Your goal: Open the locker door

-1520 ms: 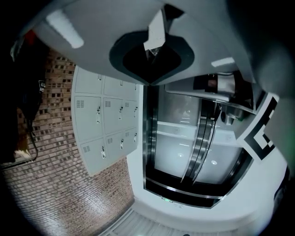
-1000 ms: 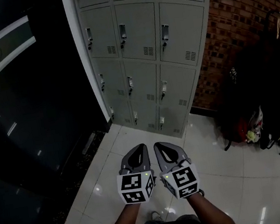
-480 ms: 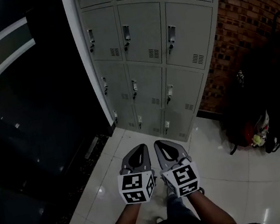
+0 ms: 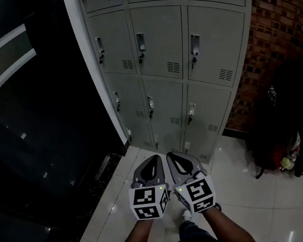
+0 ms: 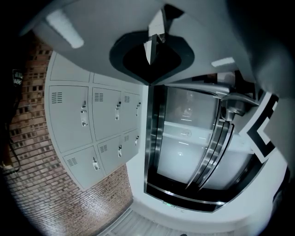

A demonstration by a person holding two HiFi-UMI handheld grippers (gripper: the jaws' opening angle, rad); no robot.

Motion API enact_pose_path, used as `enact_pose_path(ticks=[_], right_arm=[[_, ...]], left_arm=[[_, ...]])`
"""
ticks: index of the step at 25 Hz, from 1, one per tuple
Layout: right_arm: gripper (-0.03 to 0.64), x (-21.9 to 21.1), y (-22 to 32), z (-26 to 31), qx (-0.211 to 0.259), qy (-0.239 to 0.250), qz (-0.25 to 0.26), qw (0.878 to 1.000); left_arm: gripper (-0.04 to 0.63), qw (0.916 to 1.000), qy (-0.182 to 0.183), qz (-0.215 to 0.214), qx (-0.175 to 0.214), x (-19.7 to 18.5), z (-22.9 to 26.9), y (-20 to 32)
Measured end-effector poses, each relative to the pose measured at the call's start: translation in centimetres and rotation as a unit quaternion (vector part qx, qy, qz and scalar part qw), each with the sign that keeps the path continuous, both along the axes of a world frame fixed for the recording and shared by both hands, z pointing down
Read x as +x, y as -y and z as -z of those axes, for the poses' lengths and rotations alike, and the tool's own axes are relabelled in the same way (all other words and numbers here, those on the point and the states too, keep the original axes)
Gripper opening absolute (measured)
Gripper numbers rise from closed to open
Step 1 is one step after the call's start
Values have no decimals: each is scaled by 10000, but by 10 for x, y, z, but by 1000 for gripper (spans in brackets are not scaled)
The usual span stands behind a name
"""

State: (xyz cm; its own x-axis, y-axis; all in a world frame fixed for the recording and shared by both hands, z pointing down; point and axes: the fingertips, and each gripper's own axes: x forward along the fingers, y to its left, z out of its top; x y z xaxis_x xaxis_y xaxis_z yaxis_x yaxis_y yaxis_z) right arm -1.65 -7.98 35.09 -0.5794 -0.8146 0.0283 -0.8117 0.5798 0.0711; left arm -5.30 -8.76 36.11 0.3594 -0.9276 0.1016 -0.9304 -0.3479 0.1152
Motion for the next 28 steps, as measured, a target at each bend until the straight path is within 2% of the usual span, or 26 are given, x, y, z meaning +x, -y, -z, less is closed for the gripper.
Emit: enact_pose_path(ticks=[7, 16, 22, 28], right_arm=[[0, 7, 79, 5, -43, 97, 97, 9999], [0, 15, 155, 5, -88, 123, 320, 9994], [0, 27, 186, 2, -97, 167, 445, 9988], [0, 22, 203, -8, -152, 147, 607, 9979]], left_arm=[[6, 9999, 34, 102, 15, 8, 6, 78], [6, 9996, -56, 279, -57, 17, 6, 155], [6, 9991, -46, 421, -37, 22, 6, 182], [6, 9983, -21, 583, -67, 17, -2, 196]])
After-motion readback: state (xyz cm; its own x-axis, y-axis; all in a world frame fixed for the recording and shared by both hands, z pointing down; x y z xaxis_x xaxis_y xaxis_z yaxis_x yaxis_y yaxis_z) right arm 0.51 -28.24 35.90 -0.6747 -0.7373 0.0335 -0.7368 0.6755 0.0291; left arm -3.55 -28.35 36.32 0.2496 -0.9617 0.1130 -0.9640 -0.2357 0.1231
